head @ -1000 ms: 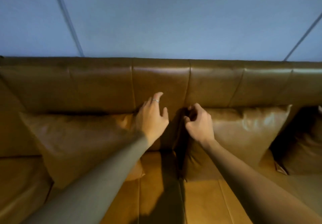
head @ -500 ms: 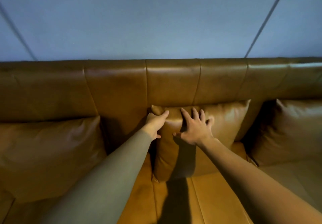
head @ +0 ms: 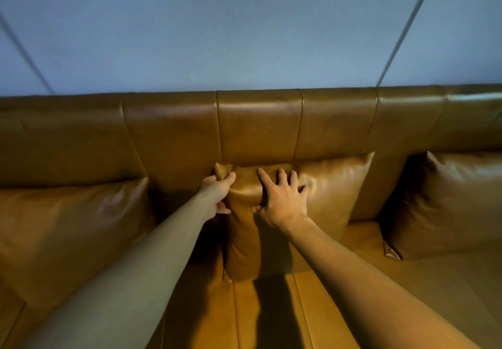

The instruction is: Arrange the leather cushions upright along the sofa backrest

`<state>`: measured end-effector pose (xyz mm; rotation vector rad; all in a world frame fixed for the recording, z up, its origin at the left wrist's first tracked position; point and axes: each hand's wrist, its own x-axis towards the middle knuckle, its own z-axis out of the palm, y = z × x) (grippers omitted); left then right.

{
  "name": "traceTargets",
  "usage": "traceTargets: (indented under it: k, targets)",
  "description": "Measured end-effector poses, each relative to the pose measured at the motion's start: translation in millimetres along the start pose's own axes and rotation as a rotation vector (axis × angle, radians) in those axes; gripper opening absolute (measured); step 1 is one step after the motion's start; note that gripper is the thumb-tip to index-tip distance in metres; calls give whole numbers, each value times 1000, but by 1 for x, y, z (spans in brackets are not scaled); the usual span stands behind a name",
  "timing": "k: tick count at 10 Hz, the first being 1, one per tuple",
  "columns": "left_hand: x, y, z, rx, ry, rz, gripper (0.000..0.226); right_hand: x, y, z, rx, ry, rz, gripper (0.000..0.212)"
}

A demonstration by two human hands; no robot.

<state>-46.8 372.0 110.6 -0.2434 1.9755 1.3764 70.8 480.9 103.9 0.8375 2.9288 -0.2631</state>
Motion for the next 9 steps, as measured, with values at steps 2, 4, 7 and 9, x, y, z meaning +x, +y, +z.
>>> traceTargets:
  k: [2,4,7,9]
  targets:
    - [-1,-2,2,-86,-31,-26,64,-1,19,-1,21,24,-69,94]
    - [-1,-10,8,-145,-60,29,72,-9,63,-6,12,53,-111,85]
    - [-48,17,19,902,347,577,72,-15,75,-40,51,19,-131,60]
    - [-115,63,19,1307,32,876,35,-18,60,-106,117,-151,-77,49]
